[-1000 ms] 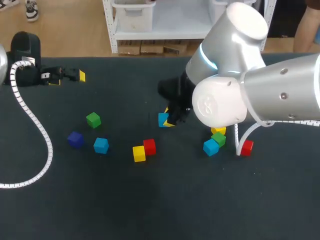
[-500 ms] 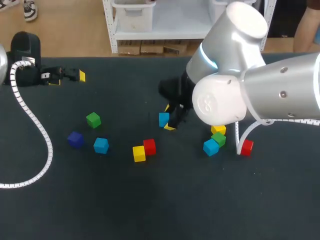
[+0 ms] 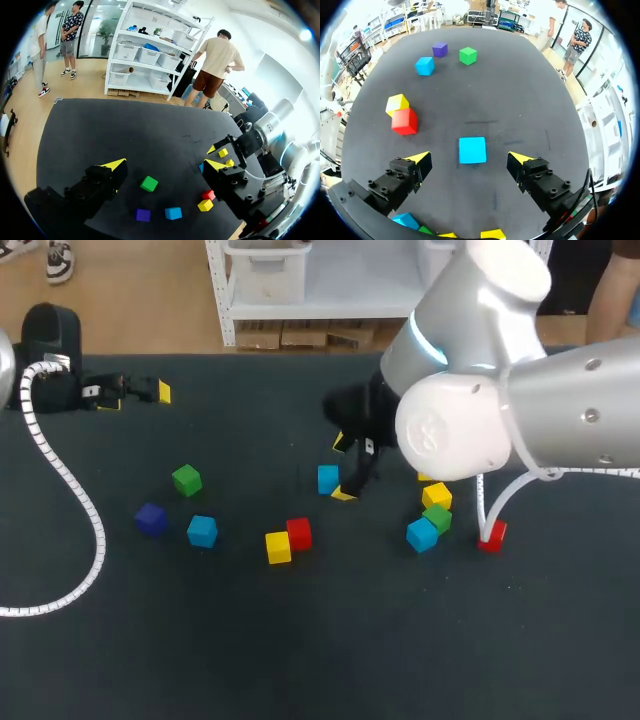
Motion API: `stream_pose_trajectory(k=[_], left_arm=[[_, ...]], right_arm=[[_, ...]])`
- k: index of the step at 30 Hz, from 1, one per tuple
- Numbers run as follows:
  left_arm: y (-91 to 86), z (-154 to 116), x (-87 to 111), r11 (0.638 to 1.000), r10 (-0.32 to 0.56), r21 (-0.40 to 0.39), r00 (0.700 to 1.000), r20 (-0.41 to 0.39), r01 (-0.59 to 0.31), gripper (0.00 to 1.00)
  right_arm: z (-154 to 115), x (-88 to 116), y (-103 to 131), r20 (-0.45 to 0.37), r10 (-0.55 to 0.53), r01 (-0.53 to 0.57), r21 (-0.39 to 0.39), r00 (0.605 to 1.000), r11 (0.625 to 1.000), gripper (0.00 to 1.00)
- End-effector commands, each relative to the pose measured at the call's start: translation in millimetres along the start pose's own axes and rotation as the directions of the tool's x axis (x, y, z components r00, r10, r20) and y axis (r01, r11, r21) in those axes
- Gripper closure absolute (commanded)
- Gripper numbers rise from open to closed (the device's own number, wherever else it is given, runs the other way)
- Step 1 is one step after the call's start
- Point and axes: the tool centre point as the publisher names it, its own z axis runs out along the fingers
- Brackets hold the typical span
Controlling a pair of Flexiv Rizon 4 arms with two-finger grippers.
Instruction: Place the blue cubes, place green cubes on the blue cubes, place the yellow cubes on the green cubes, then place the red cubes on the yellow cubes, and place purple cube on the red cubes.
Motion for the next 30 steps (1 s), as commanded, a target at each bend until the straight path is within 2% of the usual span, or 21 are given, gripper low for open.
stream_pose_trajectory(k=[1, 9, 15, 22, 28, 30], left_arm=[[0.6, 0, 0.2, 1.0, 0.0, 0.001, 1.0, 0.001, 0.0, 0.0], [0.6, 0, 0.2, 1.0, 0.0, 0.001, 1.0, 0.001, 0.0, 0.0], [0.6, 0, 0.2, 1.0, 0.0, 0.001, 1.0, 0.001, 0.0, 0.0], [0.6, 0, 0.2, 1.0, 0.0, 0.001, 1.0, 0.001, 0.0, 0.0], [0.6, 0, 0.2, 1.0, 0.0, 0.001, 1.0, 0.001, 0.0, 0.0], [0.6, 0, 0.2, 1.0, 0.0, 0.001, 1.0, 0.001, 0.0, 0.0]], right_arm=[[-25, 7, 16, 0.008, -0.016, 0.016, 0.006, 1.0, 1.0, 0.0], [-57, 20, 41, 0.014, -0.084, 0.084, -0.023, 0.996, 0.996, 0.0], [-76, 22, 59, 0.023, -0.193, 0.194, -0.068, 0.981, 0.979, 0.0], [-81, 26, 86, 0.029, -0.371, 0.371, -0.116, 0.928, 0.921, 0.0], [-78, 37, 97, 0.015, -0.463, 0.458, -0.167, 0.886, 0.873, 0.0], [-77, 42, 98, -0.015, -0.491, 0.481, -0.18, 0.871, 0.858, 0.0]])
